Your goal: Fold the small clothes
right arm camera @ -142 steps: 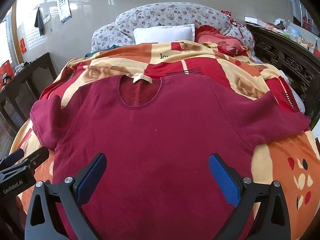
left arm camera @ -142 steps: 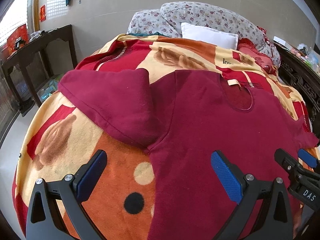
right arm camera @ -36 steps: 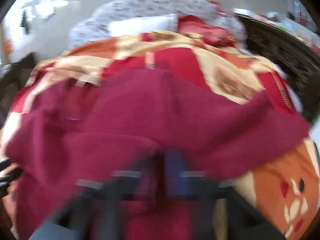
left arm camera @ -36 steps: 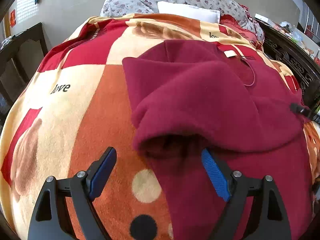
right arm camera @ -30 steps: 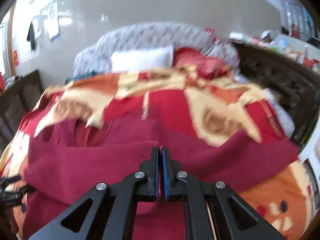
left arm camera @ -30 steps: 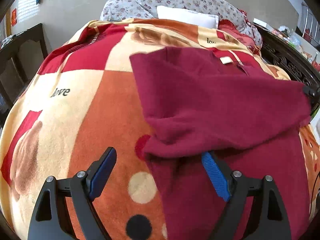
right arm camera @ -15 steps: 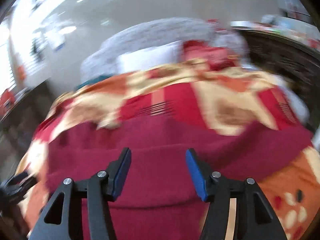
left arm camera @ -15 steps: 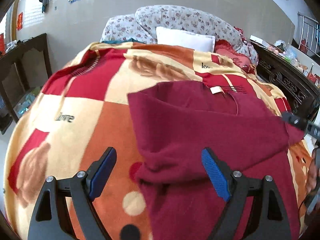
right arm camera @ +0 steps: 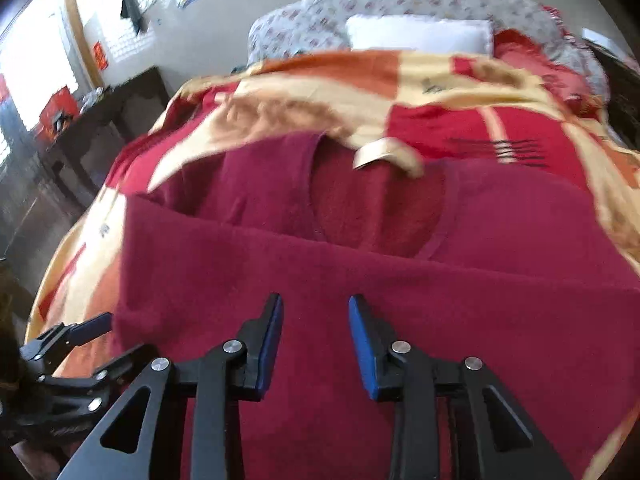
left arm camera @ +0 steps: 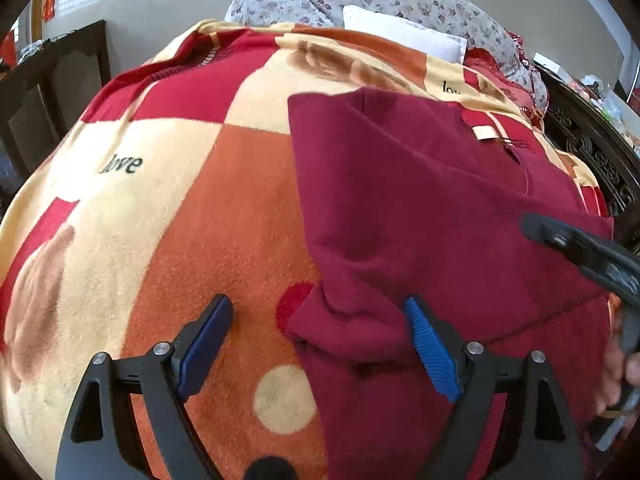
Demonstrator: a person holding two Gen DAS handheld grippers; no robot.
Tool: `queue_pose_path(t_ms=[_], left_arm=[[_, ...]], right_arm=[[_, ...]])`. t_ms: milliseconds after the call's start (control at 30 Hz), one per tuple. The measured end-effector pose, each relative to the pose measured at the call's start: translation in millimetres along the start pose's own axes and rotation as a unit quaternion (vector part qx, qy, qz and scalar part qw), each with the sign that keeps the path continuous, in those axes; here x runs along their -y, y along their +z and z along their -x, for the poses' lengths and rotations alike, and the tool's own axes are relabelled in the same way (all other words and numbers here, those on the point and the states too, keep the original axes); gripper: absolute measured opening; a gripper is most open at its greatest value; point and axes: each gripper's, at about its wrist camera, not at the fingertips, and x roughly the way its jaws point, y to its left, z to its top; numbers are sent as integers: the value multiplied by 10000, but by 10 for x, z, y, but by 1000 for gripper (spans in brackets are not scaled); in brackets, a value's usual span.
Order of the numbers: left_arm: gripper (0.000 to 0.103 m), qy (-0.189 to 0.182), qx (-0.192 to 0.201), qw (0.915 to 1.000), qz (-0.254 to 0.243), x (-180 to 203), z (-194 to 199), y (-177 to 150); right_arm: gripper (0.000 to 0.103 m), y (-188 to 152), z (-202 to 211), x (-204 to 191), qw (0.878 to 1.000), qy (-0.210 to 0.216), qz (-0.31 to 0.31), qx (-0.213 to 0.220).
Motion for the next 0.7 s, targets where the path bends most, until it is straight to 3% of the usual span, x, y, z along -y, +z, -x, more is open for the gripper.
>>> queue_pose_path(t_ms=[133,233,333,400,467,500,533,600,700], left_arm=[[87,104,25,9999,-55,23,74,-4],[87,200,-177,9996,-41,13,-3,-40],[87,171,-235,9995,116,2,29,-63],[87,114,-127,9998,131,43,138,-60],[87,95,-24,9999,87,117,223,-53],[87,93,4,9999,61,161,247,-50],[87,72,11,10000,25,225,263,-43],[87,-42,-23,10000,-34,347,265,-36],[87,-196,-11,9998,-78,530,251,-47]], right_arm=[[42,-271,277,184,9991,-423,26,-31],[44,-492,278,423,9962,-824,-173,-214],[44,-547,401,590,9976,-426,-525,-172],[45,-565,607,662,9970,-395,-663,55],[66,-583,727,770,9948,-578,-781,307],[72,-595,727,871,9925,-754,-908,329],[74,-609,660,990,9904,-875,-1051,186],[73,-639,567,1156,9903,-609,-1245,-82],[71,-675,825,1306,9879,-280,-1520,164]])
